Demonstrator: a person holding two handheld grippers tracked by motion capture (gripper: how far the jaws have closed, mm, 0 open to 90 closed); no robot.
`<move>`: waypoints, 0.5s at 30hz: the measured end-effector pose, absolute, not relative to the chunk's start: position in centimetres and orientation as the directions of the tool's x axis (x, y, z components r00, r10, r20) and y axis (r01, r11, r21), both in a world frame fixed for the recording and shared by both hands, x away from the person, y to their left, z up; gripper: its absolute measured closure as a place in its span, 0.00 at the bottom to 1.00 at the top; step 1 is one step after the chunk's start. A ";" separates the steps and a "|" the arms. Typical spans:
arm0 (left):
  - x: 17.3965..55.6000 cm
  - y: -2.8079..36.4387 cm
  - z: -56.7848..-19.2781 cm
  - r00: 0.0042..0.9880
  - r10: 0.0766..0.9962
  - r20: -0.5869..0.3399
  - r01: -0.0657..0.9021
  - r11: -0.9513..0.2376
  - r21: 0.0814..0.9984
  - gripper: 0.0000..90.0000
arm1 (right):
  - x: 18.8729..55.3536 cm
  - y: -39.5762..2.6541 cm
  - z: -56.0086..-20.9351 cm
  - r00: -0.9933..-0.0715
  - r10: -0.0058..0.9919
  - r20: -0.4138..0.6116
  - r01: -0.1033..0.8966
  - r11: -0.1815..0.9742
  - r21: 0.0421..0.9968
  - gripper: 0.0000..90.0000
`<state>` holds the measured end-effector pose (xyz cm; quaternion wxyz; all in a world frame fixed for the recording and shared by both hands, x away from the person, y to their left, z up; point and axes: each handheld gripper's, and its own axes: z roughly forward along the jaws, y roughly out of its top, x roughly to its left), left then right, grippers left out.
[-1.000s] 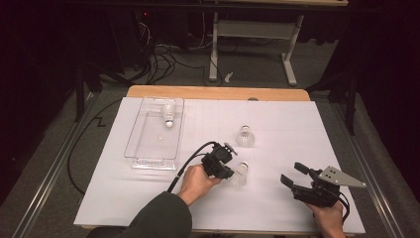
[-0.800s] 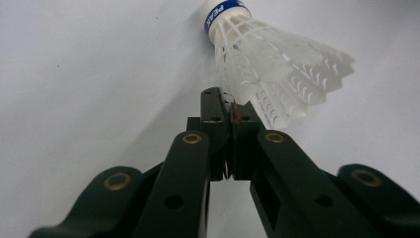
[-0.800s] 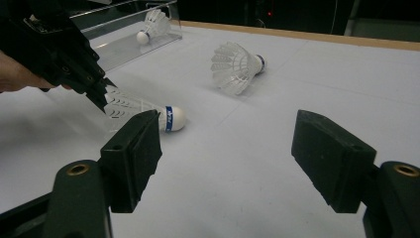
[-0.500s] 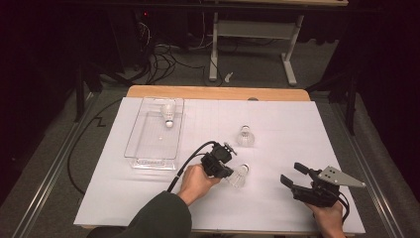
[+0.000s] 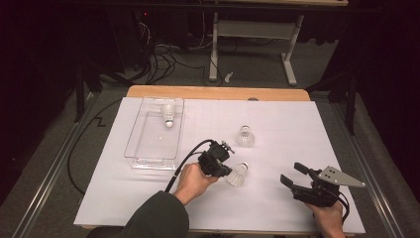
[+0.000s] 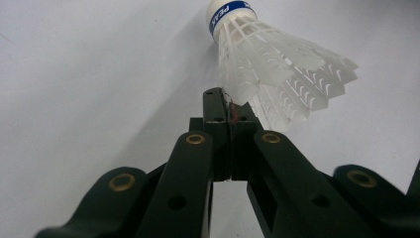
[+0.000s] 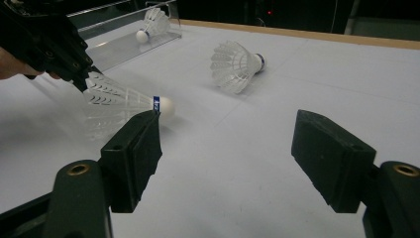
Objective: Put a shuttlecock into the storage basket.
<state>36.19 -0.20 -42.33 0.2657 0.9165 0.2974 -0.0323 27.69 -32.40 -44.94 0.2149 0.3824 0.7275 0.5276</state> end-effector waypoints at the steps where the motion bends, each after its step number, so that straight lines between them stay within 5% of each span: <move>1: 36.1 -0.1 -42.3 0.821 0.527 -0.220 0.563 -0.682 0.468 1.00 | 27.7 -32.4 -44.9 -0.615 0.783 0.091 0.330 0.151 0.932 0.31; 15: 35.5 0.9 -40.9 0.825 0.526 -0.206 0.551 -0.668 0.500 1.00 | 27.7 -32.4 -44.9 -0.614 0.784 0.088 0.328 0.152 0.932 0.31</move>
